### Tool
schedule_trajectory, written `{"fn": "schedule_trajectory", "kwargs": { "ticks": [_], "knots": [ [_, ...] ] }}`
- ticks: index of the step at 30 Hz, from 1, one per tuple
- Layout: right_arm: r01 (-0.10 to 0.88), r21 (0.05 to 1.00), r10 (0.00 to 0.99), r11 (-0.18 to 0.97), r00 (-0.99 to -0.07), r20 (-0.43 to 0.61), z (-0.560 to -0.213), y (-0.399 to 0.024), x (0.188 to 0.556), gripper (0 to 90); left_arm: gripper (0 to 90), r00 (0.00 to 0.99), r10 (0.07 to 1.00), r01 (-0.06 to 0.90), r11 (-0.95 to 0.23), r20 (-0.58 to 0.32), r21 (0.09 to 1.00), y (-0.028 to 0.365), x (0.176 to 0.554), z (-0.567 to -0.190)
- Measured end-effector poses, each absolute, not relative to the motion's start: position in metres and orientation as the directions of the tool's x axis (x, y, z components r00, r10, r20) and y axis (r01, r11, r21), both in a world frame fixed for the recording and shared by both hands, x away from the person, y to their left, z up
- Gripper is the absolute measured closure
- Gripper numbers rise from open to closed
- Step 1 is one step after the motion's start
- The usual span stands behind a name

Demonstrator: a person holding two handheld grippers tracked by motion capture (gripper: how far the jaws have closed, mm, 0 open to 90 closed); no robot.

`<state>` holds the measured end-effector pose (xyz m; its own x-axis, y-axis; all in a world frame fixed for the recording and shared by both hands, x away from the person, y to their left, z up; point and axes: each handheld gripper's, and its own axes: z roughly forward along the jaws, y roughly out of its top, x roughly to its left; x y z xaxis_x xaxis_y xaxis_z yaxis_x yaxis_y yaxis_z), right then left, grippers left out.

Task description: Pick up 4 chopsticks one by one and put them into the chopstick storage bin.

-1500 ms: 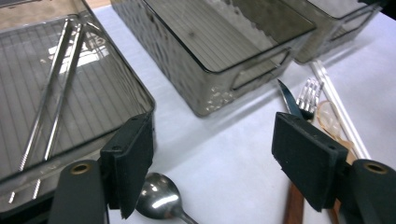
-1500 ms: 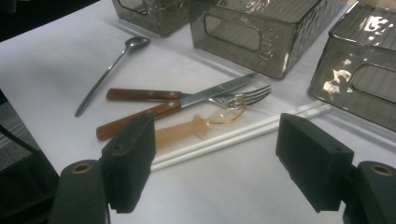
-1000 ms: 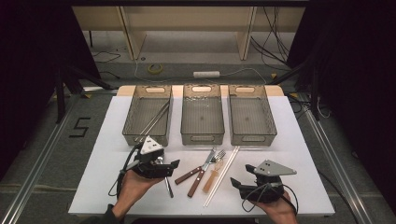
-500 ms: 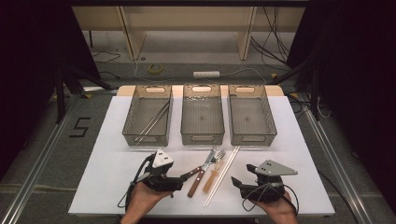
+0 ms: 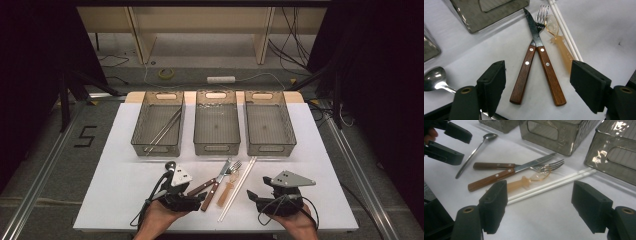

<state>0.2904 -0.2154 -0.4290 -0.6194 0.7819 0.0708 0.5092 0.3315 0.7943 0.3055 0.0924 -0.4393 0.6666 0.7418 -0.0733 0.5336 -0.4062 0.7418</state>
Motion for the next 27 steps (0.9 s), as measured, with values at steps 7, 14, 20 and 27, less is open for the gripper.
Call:
{"fn": "schedule_trajectory", "kwargs": {
  "ticks": [7,14,20,27],
  "knots": [
    [0.581,0.751,0.832,0.314,-0.550,0.078,-0.430,-0.212,0.302,31.9,28.0,0.660,0.748,0.526,-0.396,-0.068,0.753,0.096,0.305,-0.436],
    [0.565,0.751,0.809,0.340,-0.583,0.073,-0.427,-0.209,0.312,34.0,28.0,0.658,0.750,0.523,-0.390,-0.067,0.758,0.102,0.304,-0.435],
    [0.474,0.699,0.671,0.535,-0.742,-0.011,-0.421,-0.197,0.324,34.0,28.0,0.654,0.752,0.525,-0.374,-0.081,0.765,0.105,0.302,-0.433],
    [0.494,0.694,0.695,0.524,-0.719,-0.014,-0.426,-0.198,0.332,34.1,28.6,0.671,0.733,0.528,-0.371,-0.108,0.764,0.096,0.292,-0.436]
  ]
}}
